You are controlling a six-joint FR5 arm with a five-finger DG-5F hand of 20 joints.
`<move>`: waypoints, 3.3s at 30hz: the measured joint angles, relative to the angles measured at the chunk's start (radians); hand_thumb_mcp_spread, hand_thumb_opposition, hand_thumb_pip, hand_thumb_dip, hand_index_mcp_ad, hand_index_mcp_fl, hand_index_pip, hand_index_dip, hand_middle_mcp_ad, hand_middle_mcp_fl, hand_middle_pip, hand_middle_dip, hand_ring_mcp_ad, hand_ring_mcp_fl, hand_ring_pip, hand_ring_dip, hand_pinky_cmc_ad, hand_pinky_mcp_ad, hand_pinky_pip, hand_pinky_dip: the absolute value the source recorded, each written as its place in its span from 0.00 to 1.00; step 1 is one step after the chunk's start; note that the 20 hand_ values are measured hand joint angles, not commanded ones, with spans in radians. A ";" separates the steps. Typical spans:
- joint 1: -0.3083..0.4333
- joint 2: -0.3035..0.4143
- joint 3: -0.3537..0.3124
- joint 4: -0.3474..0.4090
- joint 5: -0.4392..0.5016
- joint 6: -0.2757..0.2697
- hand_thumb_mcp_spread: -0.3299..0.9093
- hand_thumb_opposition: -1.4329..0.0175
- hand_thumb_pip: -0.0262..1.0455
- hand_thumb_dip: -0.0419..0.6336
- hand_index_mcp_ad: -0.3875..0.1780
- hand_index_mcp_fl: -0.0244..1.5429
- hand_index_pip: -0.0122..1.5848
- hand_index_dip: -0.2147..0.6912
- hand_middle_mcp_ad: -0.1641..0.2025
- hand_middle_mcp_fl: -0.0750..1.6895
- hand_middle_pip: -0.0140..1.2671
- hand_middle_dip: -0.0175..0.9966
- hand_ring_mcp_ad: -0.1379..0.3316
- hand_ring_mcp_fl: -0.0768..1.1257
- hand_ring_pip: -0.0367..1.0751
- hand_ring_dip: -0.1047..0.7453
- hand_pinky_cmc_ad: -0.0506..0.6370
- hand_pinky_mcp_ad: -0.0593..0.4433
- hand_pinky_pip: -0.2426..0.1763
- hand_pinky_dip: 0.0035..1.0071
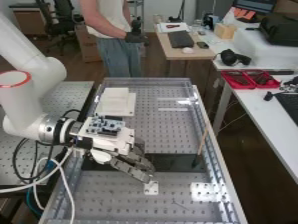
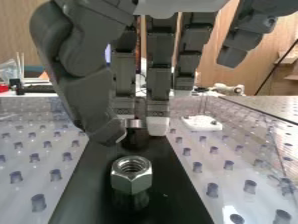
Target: Grab the bearing and place it in the white container
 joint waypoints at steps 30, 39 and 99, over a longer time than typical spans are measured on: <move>0.000 0.000 0.000 0.004 -0.007 -0.011 0.73 0.41 0.57 0.53 0.48 0.24 0.74 0.26 0.53 0.39 0.46 0.79 0.37 0.26 0.23 0.84 0.51 0.57 0.40 0.17; 0.000 -0.004 -0.002 0.010 -0.006 -0.008 0.73 0.41 0.57 0.53 0.48 0.25 0.75 0.26 0.54 0.39 0.48 0.81 0.37 0.26 0.23 0.84 0.51 0.58 0.40 0.17; -0.002 -0.016 -0.011 0.051 -0.005 -0.025 0.75 0.40 0.57 0.53 0.46 0.25 0.80 0.24 0.50 0.40 0.50 0.85 0.36 0.29 0.24 0.84 0.51 0.57 0.40 0.17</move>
